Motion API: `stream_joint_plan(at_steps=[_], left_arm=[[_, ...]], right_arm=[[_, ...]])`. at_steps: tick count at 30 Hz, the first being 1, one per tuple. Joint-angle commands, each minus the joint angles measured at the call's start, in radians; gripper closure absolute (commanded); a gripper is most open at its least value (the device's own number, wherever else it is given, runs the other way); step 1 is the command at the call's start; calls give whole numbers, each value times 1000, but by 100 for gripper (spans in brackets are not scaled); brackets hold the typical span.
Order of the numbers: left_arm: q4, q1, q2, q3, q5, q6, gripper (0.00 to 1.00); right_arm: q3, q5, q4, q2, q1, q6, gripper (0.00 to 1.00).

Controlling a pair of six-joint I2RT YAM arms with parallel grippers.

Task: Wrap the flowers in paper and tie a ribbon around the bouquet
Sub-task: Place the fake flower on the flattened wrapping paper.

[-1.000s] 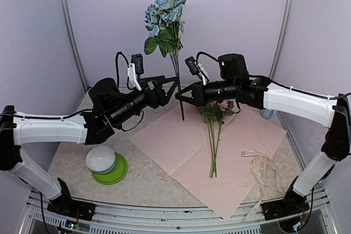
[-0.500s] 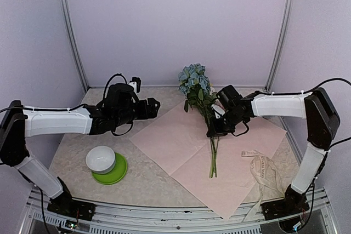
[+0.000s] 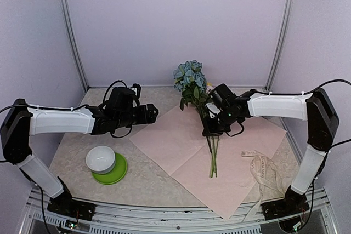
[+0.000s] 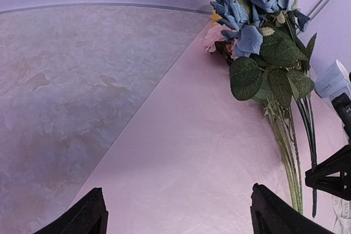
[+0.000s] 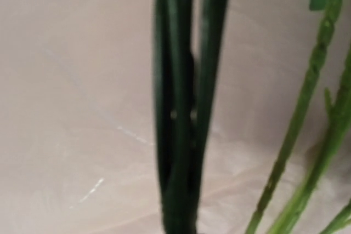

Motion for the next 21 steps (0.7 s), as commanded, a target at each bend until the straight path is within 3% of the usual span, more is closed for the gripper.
stream_joint_plan(at_steps=[1,6,21], left_arm=[[-10,16,6,-18,7,3,12],[-7,22,-3,-32,4,1,12],[-11,27,2,-23,11,4,12]], right_arm=[[-26,34,42,-46,18,38,100],[-55,-21,52,15,22,39,100],[-48,22,34,130,24,28,100]])
